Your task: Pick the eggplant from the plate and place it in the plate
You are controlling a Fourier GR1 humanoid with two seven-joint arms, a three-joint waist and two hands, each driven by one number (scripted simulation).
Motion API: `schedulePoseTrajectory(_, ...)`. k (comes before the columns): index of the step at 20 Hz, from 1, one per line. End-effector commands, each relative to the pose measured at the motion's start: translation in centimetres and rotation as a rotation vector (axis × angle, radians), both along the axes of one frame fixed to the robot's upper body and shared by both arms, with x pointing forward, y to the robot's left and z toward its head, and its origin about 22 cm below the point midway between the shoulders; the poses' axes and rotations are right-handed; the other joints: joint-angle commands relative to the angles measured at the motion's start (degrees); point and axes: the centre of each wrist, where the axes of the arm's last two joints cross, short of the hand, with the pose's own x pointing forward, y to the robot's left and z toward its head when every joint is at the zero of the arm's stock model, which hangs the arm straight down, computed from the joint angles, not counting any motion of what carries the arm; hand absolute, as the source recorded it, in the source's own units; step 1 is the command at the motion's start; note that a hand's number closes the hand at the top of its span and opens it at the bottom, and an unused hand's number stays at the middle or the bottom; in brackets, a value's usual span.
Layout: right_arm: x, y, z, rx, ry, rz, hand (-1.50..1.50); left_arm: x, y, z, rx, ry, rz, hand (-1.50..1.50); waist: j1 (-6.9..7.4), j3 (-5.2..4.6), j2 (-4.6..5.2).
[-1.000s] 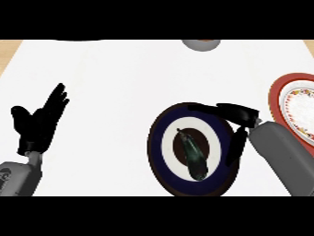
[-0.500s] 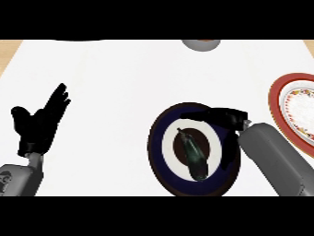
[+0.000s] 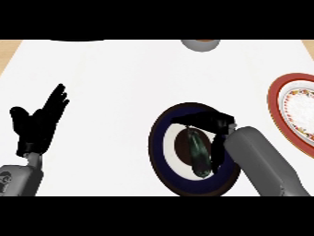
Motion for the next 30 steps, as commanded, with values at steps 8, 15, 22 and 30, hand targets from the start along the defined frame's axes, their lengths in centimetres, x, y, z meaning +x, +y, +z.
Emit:
schedulePoseTrajectory(8,-1.8,1.9,-2.1,-0.084,0.017,0.099,-1.50,1.1,0.0,1.3,-0.008,-0.006,-0.004,0.00,-0.11,0.18,0.18)
schedulePoseTrajectory(15,-2.0,2.5,-2.6,-0.012,0.018,0.199,1.50,0.4,-0.7,0.3,0.004,-0.021,0.009,0.00,0.15,0.20,0.25)
schedulePoseTrajectory(22,-2.9,2.1,-2.0,-0.020,-0.061,-0.078,1.50,-0.1,-0.7,1.2,-0.006,0.008,0.003,0.00,-0.55,0.18,-0.07)
schedulePoseTrajectory(30,-2.9,-1.8,0.4,-0.084,-0.457,-0.620,1.50,-0.9,1.0,-0.6,0.019,0.011,0.034,0.00,-2.01,0.11,-0.40)
